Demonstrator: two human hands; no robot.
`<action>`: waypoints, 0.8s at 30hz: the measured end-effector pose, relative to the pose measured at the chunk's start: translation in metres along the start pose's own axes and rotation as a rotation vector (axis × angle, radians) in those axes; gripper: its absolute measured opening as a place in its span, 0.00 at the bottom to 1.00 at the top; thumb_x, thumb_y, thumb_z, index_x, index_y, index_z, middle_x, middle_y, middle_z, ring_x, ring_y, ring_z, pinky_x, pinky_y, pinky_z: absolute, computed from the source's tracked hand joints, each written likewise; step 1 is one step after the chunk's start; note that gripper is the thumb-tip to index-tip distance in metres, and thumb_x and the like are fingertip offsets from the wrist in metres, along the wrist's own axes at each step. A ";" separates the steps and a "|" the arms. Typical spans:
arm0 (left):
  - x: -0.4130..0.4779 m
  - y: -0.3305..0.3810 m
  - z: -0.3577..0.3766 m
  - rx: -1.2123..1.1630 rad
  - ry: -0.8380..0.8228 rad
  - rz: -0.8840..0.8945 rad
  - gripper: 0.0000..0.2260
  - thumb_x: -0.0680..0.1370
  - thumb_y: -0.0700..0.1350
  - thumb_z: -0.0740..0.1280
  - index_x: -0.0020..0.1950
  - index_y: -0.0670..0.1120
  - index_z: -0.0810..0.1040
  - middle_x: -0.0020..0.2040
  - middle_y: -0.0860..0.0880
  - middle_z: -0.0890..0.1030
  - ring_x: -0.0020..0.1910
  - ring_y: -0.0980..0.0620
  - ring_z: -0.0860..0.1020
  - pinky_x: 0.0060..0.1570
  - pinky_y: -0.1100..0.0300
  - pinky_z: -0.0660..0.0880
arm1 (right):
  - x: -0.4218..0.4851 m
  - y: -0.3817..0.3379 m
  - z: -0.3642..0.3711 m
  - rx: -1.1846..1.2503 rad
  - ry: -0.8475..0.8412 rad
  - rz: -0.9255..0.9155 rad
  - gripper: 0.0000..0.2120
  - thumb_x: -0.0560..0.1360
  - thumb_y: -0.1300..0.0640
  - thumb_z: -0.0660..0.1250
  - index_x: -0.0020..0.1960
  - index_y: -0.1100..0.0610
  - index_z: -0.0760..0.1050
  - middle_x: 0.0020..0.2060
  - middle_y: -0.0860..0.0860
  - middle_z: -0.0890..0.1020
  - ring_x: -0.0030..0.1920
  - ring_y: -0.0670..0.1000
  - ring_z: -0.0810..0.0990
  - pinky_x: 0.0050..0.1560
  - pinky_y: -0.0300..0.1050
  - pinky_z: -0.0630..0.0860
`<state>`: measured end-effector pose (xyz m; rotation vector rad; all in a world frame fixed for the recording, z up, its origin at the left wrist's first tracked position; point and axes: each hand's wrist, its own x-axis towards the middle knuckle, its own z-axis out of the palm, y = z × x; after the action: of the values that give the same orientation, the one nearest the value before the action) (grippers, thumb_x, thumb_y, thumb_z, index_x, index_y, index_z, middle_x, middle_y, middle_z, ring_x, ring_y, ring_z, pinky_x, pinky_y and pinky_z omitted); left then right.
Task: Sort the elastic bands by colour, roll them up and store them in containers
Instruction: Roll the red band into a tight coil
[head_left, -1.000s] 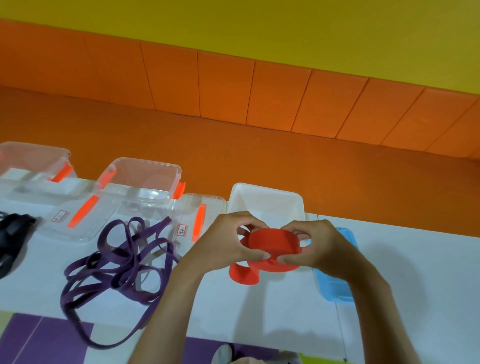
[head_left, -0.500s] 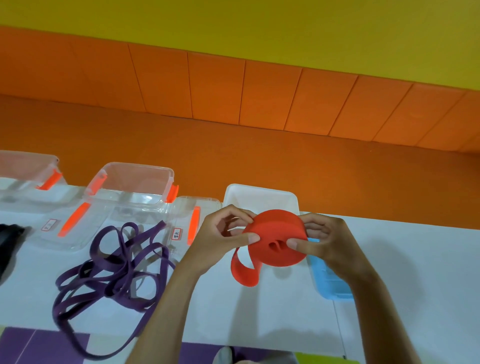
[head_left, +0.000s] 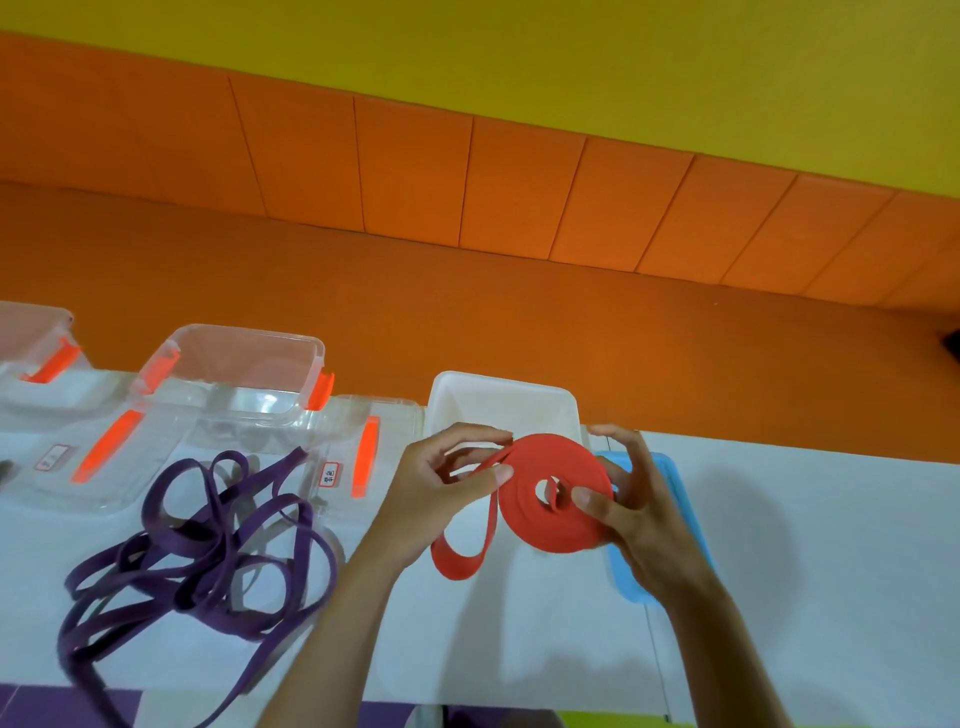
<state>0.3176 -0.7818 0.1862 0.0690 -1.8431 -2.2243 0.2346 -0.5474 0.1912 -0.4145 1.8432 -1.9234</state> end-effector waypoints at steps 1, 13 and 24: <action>0.000 -0.003 0.006 -0.045 0.062 -0.008 0.10 0.73 0.46 0.79 0.53 0.51 0.86 0.58 0.49 0.87 0.60 0.48 0.85 0.55 0.60 0.81 | 0.000 0.003 0.000 -0.007 0.012 -0.013 0.35 0.70 0.51 0.80 0.72 0.45 0.68 0.60 0.61 0.84 0.59 0.66 0.84 0.51 0.69 0.84; -0.009 -0.037 0.000 -0.087 0.155 -0.066 0.16 0.72 0.48 0.79 0.59 0.50 0.82 0.58 0.48 0.85 0.60 0.44 0.84 0.57 0.53 0.82 | -0.002 0.032 0.031 0.178 0.192 0.003 0.30 0.69 0.49 0.78 0.68 0.50 0.72 0.60 0.53 0.83 0.58 0.59 0.85 0.44 0.63 0.84; -0.014 -0.047 0.002 -0.078 0.248 -0.149 0.10 0.69 0.51 0.78 0.46 0.49 0.84 0.55 0.52 0.86 0.52 0.48 0.86 0.45 0.60 0.80 | -0.001 0.036 0.029 0.062 0.192 0.114 0.25 0.67 0.47 0.79 0.57 0.54 0.73 0.54 0.57 0.87 0.53 0.58 0.87 0.44 0.51 0.84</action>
<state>0.3226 -0.7686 0.1392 0.4602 -1.6655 -2.2626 0.2542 -0.5722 0.1570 -0.1047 1.8744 -1.9954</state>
